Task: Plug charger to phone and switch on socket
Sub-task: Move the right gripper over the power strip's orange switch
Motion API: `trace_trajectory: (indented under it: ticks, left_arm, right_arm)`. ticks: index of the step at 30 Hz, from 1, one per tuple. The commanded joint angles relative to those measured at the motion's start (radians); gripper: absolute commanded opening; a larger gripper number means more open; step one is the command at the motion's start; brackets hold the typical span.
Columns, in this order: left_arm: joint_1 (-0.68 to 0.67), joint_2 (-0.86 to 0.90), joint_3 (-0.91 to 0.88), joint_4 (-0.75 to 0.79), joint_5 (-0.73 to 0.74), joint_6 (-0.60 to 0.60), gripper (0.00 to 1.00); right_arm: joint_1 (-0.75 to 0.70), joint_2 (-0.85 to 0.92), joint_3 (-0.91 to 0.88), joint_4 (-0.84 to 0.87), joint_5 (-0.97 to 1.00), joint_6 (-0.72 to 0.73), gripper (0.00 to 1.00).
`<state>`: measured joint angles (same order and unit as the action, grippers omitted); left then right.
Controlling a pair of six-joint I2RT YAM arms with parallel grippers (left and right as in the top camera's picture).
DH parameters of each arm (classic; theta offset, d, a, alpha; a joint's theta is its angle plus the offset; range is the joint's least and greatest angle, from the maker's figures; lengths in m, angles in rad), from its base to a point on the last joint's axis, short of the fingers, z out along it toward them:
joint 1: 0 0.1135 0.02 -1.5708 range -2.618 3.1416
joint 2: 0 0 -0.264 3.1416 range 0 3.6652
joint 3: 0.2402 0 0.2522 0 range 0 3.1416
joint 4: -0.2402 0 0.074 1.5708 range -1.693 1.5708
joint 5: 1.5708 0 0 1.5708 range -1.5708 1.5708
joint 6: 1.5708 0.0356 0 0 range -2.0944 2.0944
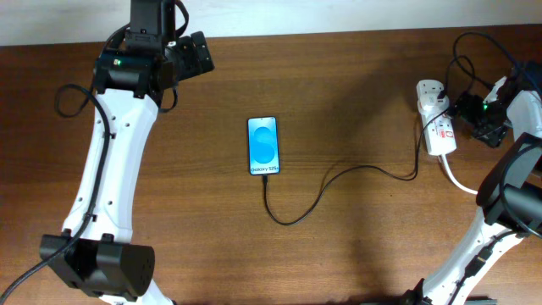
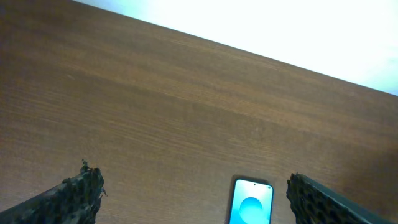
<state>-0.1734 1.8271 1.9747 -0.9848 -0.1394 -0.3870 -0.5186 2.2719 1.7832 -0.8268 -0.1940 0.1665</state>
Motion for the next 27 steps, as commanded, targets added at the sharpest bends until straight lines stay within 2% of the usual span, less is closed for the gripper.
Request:
trace_trajectory:
  ticks: [1, 6, 10, 13, 17, 27]
  left_arm:
    - [0.000, 0.005, -0.001, -0.001, -0.012, -0.013, 1.00]
    - [0.000, 0.005, -0.001, -0.001, -0.012, -0.013, 0.99]
    - [0.000, 0.005, -0.001, -0.001, -0.012, -0.013, 0.99]
    - [0.000, 0.005, -0.001, -0.001, -0.012, -0.013, 0.99]
    - [0.000, 0.005, -0.001, -0.001, -0.012, -0.013, 0.99]
    - [0.000, 0.005, -0.001, -0.001, -0.012, -0.013, 0.99]
  right_arm:
    - [0.028, 0.040, -0.007, -0.019, -0.061, -0.032, 0.98]
    - [0.061, 0.040, -0.007, -0.006, -0.058, -0.035, 0.99]
    - [0.035, -0.008, -0.003, -0.065, -0.057, -0.027, 0.98]
    - [-0.014, -0.096, -0.003, -0.058, -0.021, 0.087, 0.98]
    - [-0.020, -0.074, -0.007, -0.044, 0.124, 0.100, 0.98]
    - [0.001, -0.040, -0.014, -0.030, 0.071, 0.092, 0.98]
